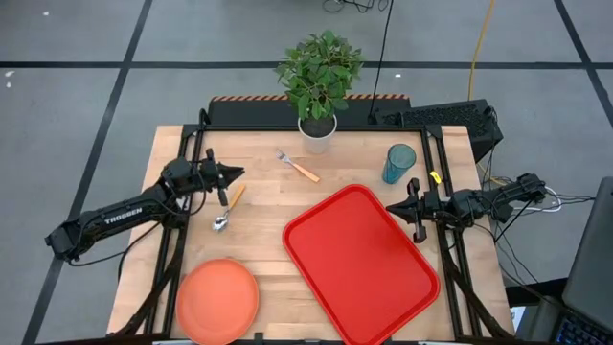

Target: Pick and place plate/cup/fork/spoon on tray

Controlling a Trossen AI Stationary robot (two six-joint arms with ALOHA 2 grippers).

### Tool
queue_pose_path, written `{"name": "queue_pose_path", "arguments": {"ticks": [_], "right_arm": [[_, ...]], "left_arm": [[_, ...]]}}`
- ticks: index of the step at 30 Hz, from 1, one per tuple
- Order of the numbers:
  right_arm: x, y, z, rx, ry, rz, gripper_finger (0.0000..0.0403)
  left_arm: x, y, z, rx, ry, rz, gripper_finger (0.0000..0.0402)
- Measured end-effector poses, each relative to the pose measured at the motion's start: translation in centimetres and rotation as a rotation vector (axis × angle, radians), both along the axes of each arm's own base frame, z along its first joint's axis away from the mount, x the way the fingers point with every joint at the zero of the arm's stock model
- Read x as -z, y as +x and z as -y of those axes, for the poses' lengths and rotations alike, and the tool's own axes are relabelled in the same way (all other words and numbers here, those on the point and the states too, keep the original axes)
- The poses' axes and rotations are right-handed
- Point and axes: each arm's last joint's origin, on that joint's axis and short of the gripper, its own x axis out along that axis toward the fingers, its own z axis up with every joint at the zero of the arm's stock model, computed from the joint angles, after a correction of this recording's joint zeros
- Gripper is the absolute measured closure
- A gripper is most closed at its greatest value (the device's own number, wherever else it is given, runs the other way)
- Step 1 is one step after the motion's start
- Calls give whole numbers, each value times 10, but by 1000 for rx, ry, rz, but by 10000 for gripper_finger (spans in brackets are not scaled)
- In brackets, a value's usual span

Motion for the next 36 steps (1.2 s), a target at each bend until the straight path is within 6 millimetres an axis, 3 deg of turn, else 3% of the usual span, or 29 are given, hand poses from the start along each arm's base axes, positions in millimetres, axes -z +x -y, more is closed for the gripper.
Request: {"name": "queue_pose_path", "arguments": {"ticks": [18,22,29,36], "right_arm": [[0,0,0,0,0,0,403],[0,0,0,0,0,0,403],[0,0,0,0,0,0,403],[0,0,0,0,0,1,403]], "left_arm": [[-4,0,0,-2,8,42,355],[-13,1,-1,-13,-96,169,355],[-23,1,0,-5,-429,394,355],[-19,3,3,39,-585,381,355]]}}
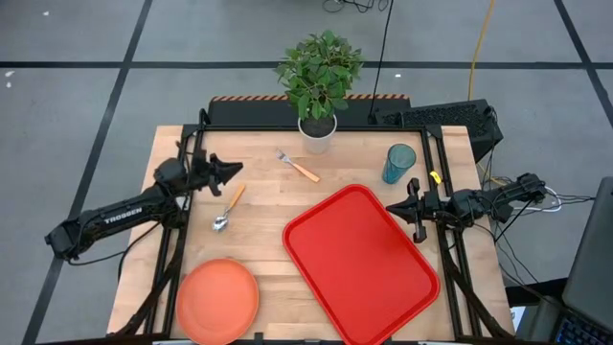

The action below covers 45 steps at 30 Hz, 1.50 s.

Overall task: Pick and place plate/cup/fork/spoon on tray
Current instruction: Move the red tray to the center of the table

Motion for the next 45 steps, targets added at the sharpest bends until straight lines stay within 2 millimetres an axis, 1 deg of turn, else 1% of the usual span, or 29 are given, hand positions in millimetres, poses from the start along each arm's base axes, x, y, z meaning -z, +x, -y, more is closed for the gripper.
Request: {"name": "queue_pose_path", "arguments": {"ticks": [2,6,9,12,13,16,22,24,26,28,29,33,36,37,40,45], "right_arm": [[0,0,0,7,1,2,403],[-4,-1,3,109,10,36,403],[-6,-1,3,109,1,51,403],[-6,-1,3,112,-30,50,403],[-6,-1,3,113,-41,49,403],[-7,-1,3,117,-63,67,403],[-12,-2,4,125,-97,112,403],[-13,-2,4,126,-97,118,403],[-13,-2,4,126,-100,119,403],[-13,-2,4,129,-119,119,403],[-13,-2,4,130,-125,118,403],[-13,-2,4,132,-140,119,403],[-15,-2,4,134,-134,135,403],[-15,-2,4,135,-132,139,403],[-15,-2,4,135,-132,139,403],[-16,-3,4,140,-134,144,403]], "left_arm": [[2,1,2,33,-15,-17,355],[3,2,4,67,-46,-18,355],[3,4,8,139,-41,-19,355],[-4,5,11,208,-51,36,355],[-10,6,13,242,-56,55,355],[-39,10,19,368,14,117,355],[-96,14,41,515,293,245,355],[-111,14,49,564,346,291,355],[-121,18,56,594,371,306,355],[-126,24,61,581,380,244,355],[-127,28,63,564,383,185,355],[-127,47,66,464,381,-147,355],[-129,62,67,418,381,-333,355],[-130,68,68,412,384,-374,355],[-133,87,70,423,416,-427,355],[-120,125,70,456,451,-540,355]]}}
